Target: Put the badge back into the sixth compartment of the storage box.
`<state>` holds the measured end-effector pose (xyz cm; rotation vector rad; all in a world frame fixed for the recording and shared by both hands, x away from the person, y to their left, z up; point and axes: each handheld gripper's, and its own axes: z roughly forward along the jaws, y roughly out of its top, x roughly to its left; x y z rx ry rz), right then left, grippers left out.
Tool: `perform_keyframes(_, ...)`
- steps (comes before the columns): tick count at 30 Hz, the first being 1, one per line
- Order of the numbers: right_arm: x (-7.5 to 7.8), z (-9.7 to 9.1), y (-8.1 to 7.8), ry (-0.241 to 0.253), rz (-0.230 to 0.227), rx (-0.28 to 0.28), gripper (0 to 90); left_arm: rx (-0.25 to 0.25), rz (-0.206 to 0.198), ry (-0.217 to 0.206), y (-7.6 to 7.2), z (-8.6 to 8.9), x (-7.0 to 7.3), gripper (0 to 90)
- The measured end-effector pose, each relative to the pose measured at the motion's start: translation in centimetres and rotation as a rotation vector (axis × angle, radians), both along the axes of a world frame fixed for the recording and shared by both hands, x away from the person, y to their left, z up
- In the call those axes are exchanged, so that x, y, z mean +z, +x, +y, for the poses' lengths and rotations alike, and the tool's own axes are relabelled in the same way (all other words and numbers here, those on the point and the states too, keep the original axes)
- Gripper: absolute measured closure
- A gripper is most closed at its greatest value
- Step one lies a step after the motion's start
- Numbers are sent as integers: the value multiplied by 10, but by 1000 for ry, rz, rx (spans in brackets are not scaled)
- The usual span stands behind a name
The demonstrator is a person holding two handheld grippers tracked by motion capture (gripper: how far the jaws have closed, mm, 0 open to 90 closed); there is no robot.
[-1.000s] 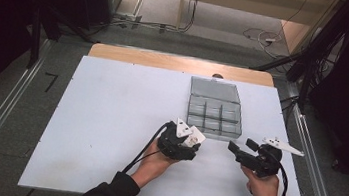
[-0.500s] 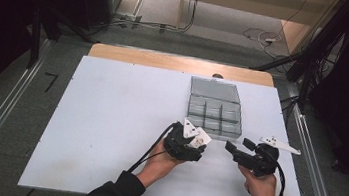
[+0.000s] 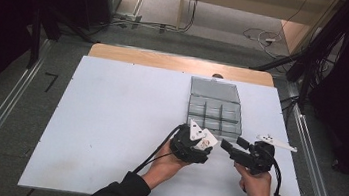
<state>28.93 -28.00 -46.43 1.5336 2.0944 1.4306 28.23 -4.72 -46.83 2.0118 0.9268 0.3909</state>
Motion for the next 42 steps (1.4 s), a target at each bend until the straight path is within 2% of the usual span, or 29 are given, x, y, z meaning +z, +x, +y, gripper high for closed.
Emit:
perform_keyframes(5,-2,2,3,50,31,13,231,-5,-6,-11,-1,-6,1,339)
perform_keyframes(10,-4,5,6,100,70,52,308,-13,-16,-18,-3,-11,3,339)
perform_keyframes(14,-8,3,12,202,121,89,378,-15,-24,-19,-4,-14,4,338)
perform_keyframes(18,-14,3,17,299,191,125,437,-17,-26,-23,-5,-15,5,339)
perform_keyframes(23,-19,4,20,334,227,150,570,-22,-26,-28,-6,-15,5,339)
perform_keyframes(26,-19,4,21,357,244,158,705,-27,-29,-36,-6,-16,5,338)
perform_keyframes(29,-19,3,21,402,252,169,811,-29,-31,-38,-6,-17,3,337)
perform_keyframes(31,-19,3,21,396,247,164,816,-30,-30,-39,-6,-16,4,323)
perform_keyframes(33,-18,1,20,389,240,151,817,-37,-21,-33,-7,-15,5,238)
perform_keyframes(35,-18,-1,21,386,232,142,817,-39,-16,-32,-8,-12,6,198)
perform_keyframes(42,-17,-6,23,375,214,123,817,-27,18,-43,-10,6,5,172)
